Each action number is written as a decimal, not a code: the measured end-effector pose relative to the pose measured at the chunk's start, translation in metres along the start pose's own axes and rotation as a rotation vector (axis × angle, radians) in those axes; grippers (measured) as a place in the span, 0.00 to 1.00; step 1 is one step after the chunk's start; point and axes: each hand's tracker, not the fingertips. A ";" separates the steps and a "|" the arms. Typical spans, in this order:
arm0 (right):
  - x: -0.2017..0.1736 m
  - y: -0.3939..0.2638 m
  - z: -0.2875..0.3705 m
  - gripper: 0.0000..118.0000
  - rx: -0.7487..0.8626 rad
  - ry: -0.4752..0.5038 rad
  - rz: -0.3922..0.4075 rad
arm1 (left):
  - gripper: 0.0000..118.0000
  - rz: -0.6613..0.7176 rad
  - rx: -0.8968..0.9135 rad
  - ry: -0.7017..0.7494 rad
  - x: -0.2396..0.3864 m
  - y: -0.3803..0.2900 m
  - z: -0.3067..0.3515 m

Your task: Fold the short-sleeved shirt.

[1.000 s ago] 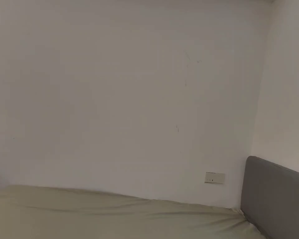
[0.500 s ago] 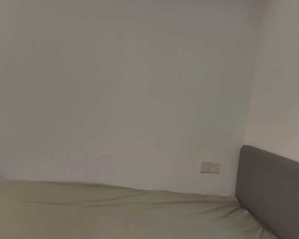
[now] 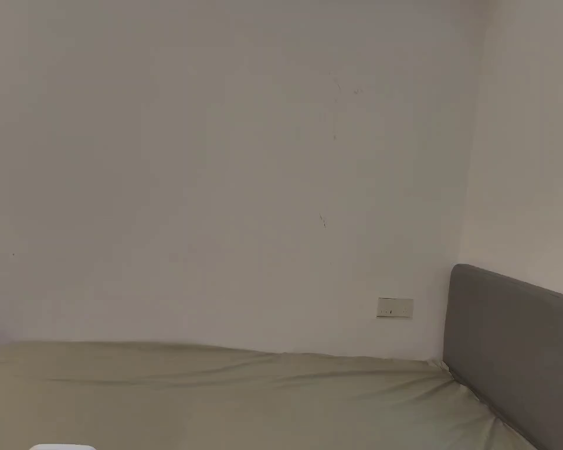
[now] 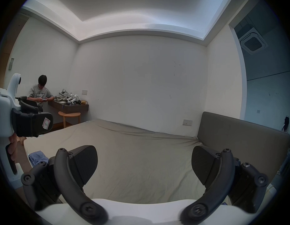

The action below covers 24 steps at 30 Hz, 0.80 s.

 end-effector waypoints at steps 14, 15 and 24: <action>0.012 0.005 0.001 0.99 -0.002 -0.019 -0.041 | 0.97 -0.071 0.021 0.316 -0.001 -0.007 -0.008; 0.012 0.005 0.001 0.99 -0.004 -0.019 -0.038 | 0.97 -0.051 0.014 0.271 -0.002 -0.007 -0.009; 0.011 0.001 -0.001 0.99 -0.017 -0.024 -0.029 | 1.00 -0.009 0.017 0.206 0.007 -0.023 0.006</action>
